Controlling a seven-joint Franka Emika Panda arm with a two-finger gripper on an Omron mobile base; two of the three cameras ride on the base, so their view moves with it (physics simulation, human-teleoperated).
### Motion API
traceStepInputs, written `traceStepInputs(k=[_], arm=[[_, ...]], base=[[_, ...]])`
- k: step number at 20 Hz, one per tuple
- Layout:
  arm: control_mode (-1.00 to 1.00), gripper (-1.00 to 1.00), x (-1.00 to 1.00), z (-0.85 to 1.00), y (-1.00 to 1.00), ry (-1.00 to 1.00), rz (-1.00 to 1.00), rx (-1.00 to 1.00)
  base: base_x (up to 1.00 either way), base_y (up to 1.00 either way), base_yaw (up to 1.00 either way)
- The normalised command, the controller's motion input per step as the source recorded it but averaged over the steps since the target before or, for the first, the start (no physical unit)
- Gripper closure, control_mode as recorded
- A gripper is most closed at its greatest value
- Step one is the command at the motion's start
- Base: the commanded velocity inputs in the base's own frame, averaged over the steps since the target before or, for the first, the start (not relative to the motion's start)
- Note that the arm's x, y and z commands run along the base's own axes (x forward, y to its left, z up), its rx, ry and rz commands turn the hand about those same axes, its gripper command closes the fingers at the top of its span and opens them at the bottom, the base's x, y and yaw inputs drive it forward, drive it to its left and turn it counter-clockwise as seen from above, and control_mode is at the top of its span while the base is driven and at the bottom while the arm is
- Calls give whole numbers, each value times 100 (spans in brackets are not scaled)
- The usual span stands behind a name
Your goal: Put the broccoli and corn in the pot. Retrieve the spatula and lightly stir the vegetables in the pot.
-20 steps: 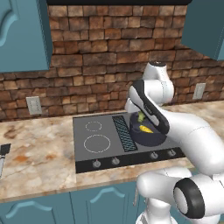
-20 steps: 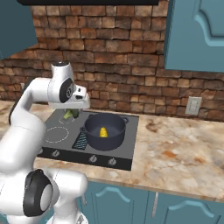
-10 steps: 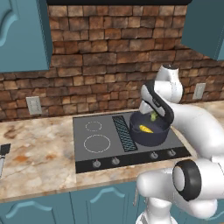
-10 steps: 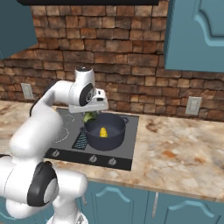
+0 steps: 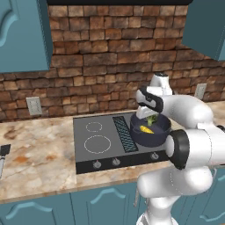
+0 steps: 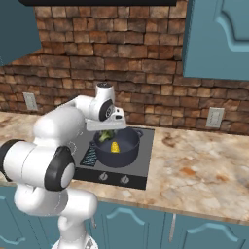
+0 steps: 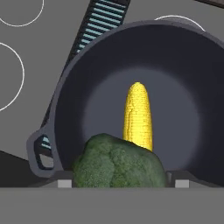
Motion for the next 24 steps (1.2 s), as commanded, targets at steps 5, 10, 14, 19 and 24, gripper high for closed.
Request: traceStepInputs(k=[5, 10, 14, 19, 24], arm=[[-100, 100, 43, -11, -24, 0, 0, 0], [-100, 100, 22, -1, -12, 0, 0, 0], [-100, 100, 17, -5, 0, 0, 0, 0], [-100, 100, 0, -18, 0, 0, 0, 1], [-100, 100, -1, -21, 0, 1, 0, 1]], base=[[0, 0, 0], [0, 0, 0], [0, 0, 0], [0, 0, 0], [0, 0, 0]])
